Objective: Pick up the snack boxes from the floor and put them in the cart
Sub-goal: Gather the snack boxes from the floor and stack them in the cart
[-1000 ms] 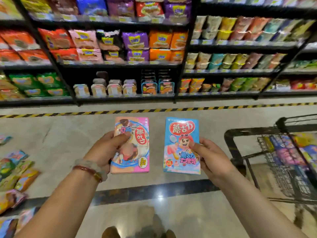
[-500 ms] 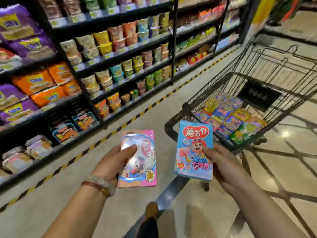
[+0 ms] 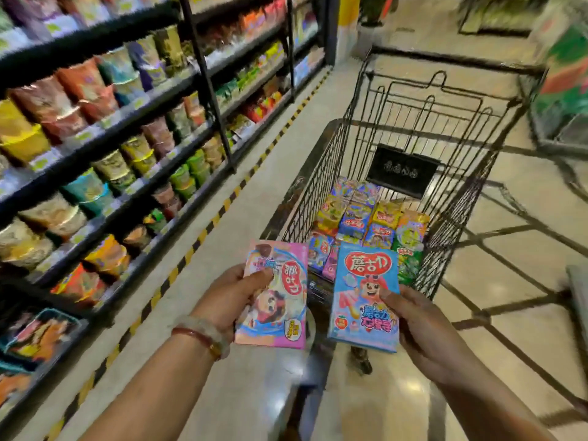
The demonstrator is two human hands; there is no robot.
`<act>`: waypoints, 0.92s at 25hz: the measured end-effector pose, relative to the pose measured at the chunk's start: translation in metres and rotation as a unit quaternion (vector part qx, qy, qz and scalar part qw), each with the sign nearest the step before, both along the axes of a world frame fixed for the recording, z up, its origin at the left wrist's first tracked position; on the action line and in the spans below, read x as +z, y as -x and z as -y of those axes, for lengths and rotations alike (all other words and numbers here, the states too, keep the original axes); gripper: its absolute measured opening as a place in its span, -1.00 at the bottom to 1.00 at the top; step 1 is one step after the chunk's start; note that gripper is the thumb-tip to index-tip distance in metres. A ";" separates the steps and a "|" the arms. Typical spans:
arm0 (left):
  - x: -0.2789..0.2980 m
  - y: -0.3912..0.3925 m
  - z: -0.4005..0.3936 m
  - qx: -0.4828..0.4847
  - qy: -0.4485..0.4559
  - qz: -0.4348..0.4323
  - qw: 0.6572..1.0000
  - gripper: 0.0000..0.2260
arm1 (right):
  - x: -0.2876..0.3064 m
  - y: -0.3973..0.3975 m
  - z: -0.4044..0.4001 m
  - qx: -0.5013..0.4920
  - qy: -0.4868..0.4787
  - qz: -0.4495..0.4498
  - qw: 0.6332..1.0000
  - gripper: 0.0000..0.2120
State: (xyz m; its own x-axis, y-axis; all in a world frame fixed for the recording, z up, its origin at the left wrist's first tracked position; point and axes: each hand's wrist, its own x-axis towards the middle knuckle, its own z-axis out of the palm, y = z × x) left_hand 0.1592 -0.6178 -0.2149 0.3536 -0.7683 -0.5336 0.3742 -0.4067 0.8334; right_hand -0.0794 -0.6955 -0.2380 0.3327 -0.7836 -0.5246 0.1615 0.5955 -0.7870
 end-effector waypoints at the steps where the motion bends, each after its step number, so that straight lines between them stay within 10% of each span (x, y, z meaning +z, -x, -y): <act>1: -0.003 -0.005 0.020 -0.019 -0.003 0.010 1.000 -0.84 | -0.006 0.000 0.013 -0.017 0.000 -0.007 1.000 -0.92; 23: -0.238 -0.003 0.327 -0.131 -0.150 0.286 0.937 -0.75 | -0.288 -0.071 0.249 -0.026 -0.118 -0.241 0.963 -0.63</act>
